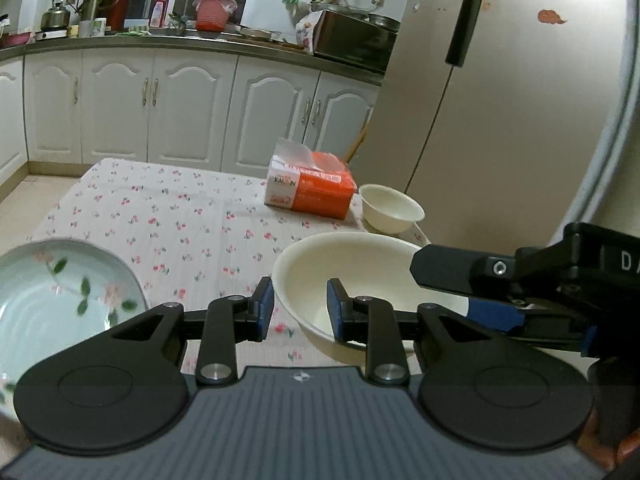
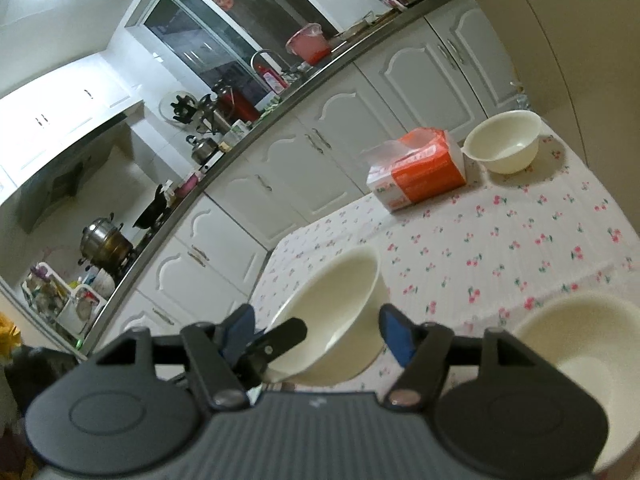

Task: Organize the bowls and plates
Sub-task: 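Carry the cream bowl with the left gripper toward the other cream bowl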

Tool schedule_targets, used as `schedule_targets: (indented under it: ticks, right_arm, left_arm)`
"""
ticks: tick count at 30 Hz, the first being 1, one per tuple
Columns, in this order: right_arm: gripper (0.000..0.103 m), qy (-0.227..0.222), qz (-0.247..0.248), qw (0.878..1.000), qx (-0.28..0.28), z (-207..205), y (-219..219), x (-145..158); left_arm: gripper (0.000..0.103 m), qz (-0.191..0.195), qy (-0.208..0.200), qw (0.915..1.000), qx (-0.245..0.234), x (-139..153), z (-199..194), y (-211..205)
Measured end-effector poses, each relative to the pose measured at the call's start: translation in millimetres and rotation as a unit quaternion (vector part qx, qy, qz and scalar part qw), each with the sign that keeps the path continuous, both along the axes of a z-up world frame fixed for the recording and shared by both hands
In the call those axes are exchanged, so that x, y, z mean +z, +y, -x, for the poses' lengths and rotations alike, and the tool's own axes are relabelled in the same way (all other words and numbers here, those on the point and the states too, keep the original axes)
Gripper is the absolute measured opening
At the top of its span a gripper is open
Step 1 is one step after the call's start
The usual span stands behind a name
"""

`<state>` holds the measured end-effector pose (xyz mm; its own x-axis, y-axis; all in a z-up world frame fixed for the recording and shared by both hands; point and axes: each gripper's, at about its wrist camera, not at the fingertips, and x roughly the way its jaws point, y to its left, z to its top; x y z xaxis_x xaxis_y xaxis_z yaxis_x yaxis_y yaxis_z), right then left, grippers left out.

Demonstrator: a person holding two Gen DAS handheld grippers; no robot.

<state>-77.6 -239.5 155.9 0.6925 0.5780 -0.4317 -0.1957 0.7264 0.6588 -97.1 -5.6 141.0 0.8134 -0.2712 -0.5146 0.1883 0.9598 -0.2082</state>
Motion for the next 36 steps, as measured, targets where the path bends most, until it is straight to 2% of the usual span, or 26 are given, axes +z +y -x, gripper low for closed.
schedule_targets:
  ticks: [8, 16, 29, 36]
  right_arm:
    - [0.07, 0.001, 0.011, 1.0, -0.004, 33.3, 1.7, -10.4]
    - [0.072, 0.029, 0.013, 0.999, -0.014, 60.1, -6.6, -34.7]
    - [0.072, 0.06, 0.021, 0.998, -0.023, 71.3, -11.8, -59.1]
    - [0.074, 0.054, 0.033, 0.998, -0.018, 64.4, -3.5, -57.4]
  left_arm:
    - [0.03, 0.0, 0.011, 0.9998, -0.016, -10.7, 18.8, -1.8]
    - [0.029, -0.009, 0.021, 0.999, -0.038, -24.9, 32.5, -8.0]
    - [0.029, -0.012, 0.034, 0.9982, -0.048, -43.5, 40.9, -12.7]
    - [0.029, -0.015, 0.033, 0.9987, -0.036, -48.8, 34.4, -11.4]
